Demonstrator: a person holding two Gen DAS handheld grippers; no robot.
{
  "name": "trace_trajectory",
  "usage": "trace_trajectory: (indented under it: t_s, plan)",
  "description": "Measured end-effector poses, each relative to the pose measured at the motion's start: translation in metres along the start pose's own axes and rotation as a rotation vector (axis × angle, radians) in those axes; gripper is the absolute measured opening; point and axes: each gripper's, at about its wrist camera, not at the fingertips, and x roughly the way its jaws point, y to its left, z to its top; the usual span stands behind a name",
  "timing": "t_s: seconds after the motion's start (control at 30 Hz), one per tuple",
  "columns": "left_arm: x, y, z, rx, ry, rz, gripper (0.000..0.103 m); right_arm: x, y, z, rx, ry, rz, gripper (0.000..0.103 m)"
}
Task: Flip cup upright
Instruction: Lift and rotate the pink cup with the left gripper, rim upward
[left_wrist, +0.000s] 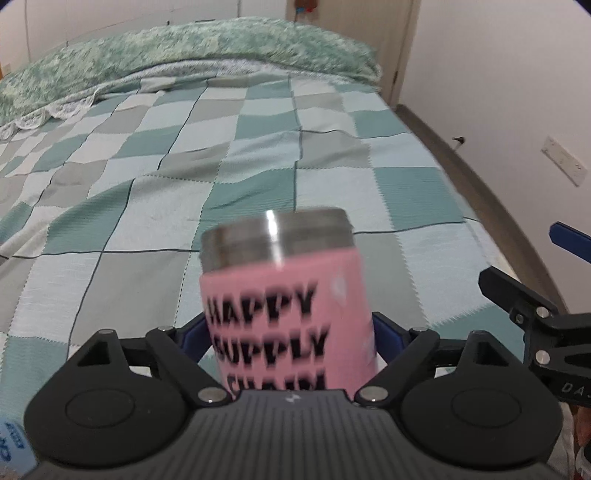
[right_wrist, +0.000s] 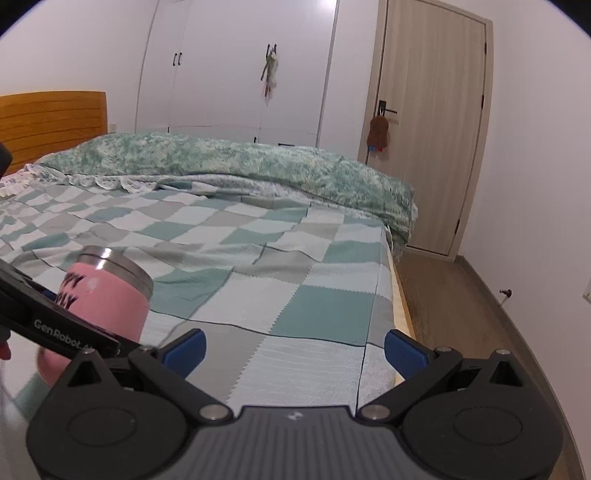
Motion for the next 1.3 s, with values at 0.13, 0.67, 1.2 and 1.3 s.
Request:
trace_trajectory:
  t_s: [0.13,0.67,1.2,1.3]
  plan:
    - [-0.036,0.002,-0.014,0.011,-0.019,-0.036,0.086,-0.035,0.007,0.003,0.014,-0.012,-0.005,0.103]
    - [-0.145,0.037,-0.111,0.023,0.081,-0.157,0.086,-0.171,0.078,-0.03,0.001,0.016,0.024,0.103]
    - [-0.122,0.022,-0.126,0.083,0.056,-0.109,0.103,-0.175,0.074,-0.063,0.033,0.077,0.019,0.103]
    - [-0.135,0.023,-0.122,0.12,-0.008,-0.077,0.103,-0.178,0.071,-0.06,0.041,0.058,0.015,0.103]
